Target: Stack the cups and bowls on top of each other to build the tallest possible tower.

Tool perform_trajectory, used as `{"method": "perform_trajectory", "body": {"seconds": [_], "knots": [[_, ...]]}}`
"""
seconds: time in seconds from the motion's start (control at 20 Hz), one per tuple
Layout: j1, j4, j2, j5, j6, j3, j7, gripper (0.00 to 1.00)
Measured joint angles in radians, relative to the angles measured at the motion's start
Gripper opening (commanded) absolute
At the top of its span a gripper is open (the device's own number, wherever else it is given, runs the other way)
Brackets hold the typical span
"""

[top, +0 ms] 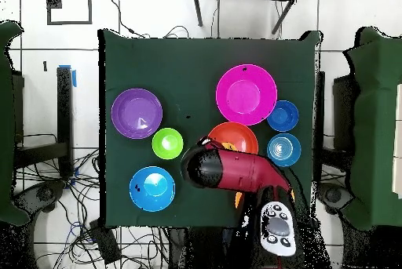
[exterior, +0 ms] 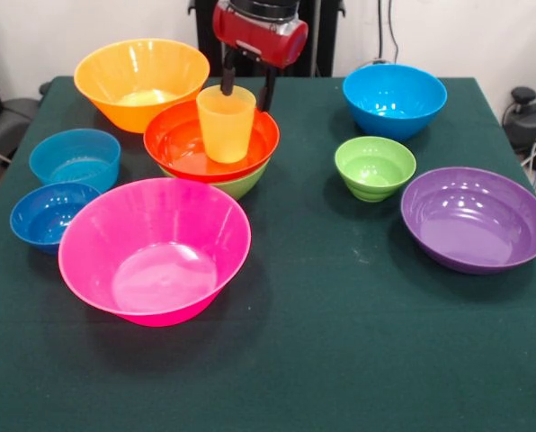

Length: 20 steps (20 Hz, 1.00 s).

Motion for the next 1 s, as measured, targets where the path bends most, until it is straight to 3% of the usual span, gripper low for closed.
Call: {"method": "perform_trajectory", "body": {"seconds": [0.55,1.0], "knots": [[0.019,0.0,-0.086,0.0,0.05,-0.015,0.0,1.0],[0.036,0.0,-0.089,0.034,0.062,-0.015,0.0,1.0]]}}
